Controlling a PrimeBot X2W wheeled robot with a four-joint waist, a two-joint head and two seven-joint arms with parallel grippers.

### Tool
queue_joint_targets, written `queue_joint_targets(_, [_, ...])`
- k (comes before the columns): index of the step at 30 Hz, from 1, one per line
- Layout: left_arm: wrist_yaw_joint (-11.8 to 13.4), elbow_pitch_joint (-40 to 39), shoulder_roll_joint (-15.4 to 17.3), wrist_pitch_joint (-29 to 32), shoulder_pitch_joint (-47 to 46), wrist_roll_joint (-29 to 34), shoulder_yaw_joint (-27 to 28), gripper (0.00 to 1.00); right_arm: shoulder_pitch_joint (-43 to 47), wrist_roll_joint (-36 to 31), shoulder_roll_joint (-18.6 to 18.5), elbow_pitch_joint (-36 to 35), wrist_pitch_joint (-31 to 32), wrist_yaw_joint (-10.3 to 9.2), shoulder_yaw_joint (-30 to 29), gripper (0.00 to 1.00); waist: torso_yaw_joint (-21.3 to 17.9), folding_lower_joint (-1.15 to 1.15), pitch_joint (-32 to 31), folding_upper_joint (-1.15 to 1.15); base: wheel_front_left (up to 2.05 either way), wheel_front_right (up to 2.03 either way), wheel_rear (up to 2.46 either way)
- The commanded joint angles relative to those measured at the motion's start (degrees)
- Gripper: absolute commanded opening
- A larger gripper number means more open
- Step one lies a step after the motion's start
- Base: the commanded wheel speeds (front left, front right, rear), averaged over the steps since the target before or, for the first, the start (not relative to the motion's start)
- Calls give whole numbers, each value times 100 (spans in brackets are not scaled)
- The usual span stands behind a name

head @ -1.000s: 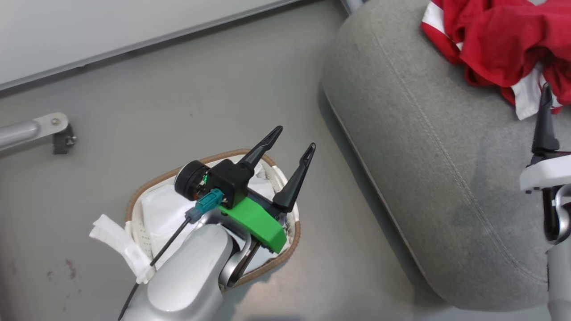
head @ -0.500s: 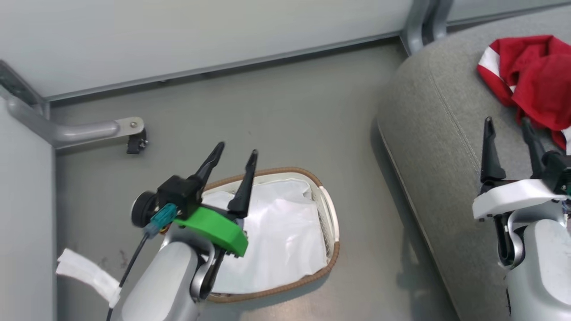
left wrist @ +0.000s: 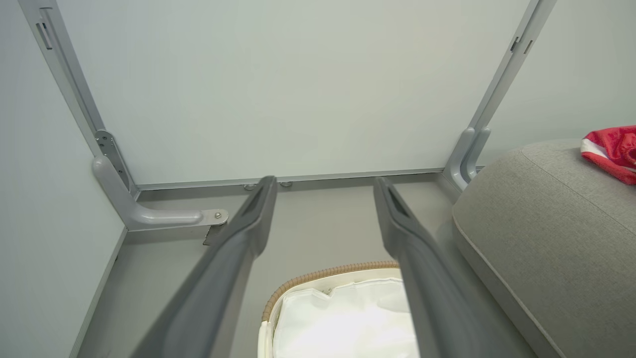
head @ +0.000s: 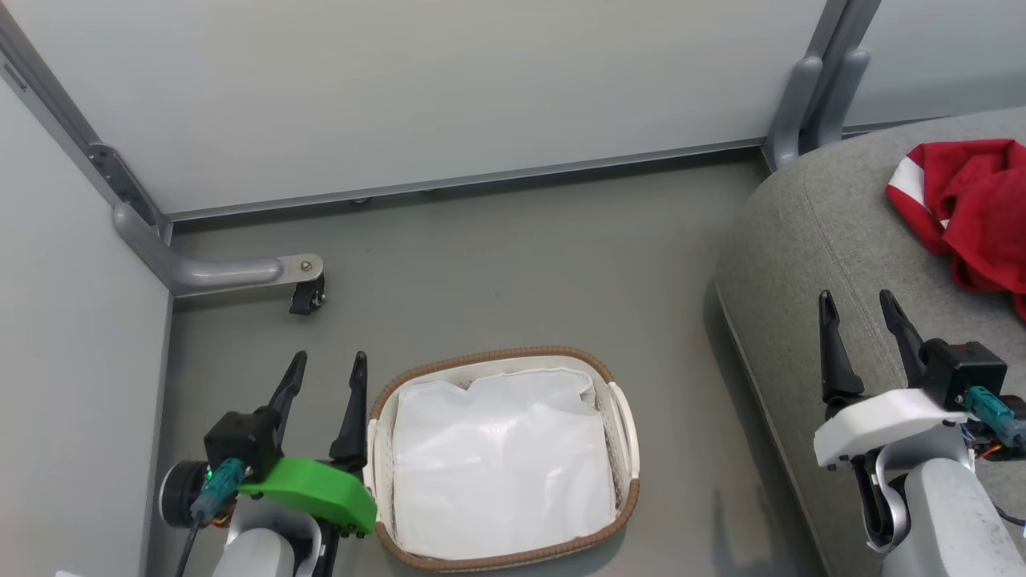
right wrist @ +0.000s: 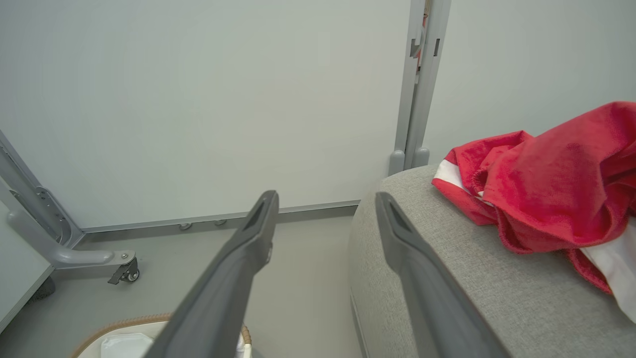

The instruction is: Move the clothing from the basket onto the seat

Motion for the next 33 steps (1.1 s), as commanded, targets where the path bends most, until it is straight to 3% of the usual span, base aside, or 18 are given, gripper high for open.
queue_joint_targets(1, [-22,-46,-11,-4,157,59,127,100,134,36,-17,-13,-28,-8,17,100,55,0,-164,0,0,0,0])
queue_joint_targets(10, [-41,-172,-131,-4,775,266,785,100,691,237,-4,-131,-29,-8,110,100,106,0,-464,0,0,0,0])
queue_joint_targets(19, [-46,-147,-181,-4,1035,170,990,100,914,333,-7,-96,-29,-8,240,100,126,0,-559,0,0,0,0])
queue_joint_targets(20, [-24,-126,-174,0,965,192,971,0,852,307,20,-91,0,0,245,0,126,0,-561,0,0,0,0])
queue_joint_targets(24, [-23,46,-204,14,985,147,958,0,910,342,74,88,30,0,233,0,126,0,-567,0,0,0,0])
queue_joint_targets(33, [-25,-73,-202,280,918,-770,1080,0,871,1324,65,21,323,-1,188,0,118,0,-568,0,0,0,0])
